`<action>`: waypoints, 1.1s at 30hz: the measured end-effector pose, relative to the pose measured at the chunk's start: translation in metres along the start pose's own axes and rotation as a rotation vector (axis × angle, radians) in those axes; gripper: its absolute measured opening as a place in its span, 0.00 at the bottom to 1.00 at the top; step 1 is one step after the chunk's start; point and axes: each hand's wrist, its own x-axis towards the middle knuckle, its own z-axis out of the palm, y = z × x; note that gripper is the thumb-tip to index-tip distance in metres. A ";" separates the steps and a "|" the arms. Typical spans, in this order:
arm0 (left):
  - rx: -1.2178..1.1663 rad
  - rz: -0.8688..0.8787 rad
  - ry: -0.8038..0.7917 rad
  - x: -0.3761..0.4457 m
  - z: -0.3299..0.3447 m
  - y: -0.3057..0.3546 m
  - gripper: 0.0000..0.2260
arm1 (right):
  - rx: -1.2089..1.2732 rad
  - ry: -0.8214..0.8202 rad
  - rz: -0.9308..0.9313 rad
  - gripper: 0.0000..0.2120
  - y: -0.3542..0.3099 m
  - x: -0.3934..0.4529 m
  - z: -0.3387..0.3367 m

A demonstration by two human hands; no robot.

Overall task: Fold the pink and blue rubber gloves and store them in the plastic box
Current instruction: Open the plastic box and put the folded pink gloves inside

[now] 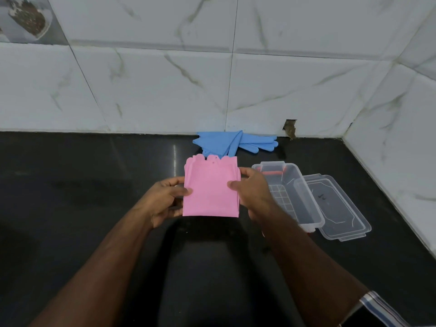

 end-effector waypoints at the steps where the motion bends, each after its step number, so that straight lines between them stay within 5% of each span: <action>1: -0.004 0.023 -0.004 -0.002 0.004 0.004 0.13 | 0.014 -0.009 -0.018 0.24 -0.006 -0.002 -0.007; 13: 0.021 0.125 -0.183 -0.004 0.116 0.034 0.13 | 0.073 -0.018 -0.131 0.19 -0.024 -0.008 -0.149; 24: 0.469 0.033 -0.067 0.017 0.179 0.022 0.11 | -0.137 -0.014 0.051 0.19 0.022 0.034 -0.182; 33: 0.831 0.167 0.032 0.022 0.197 0.024 0.33 | -0.547 0.056 -0.098 0.21 0.018 0.043 -0.177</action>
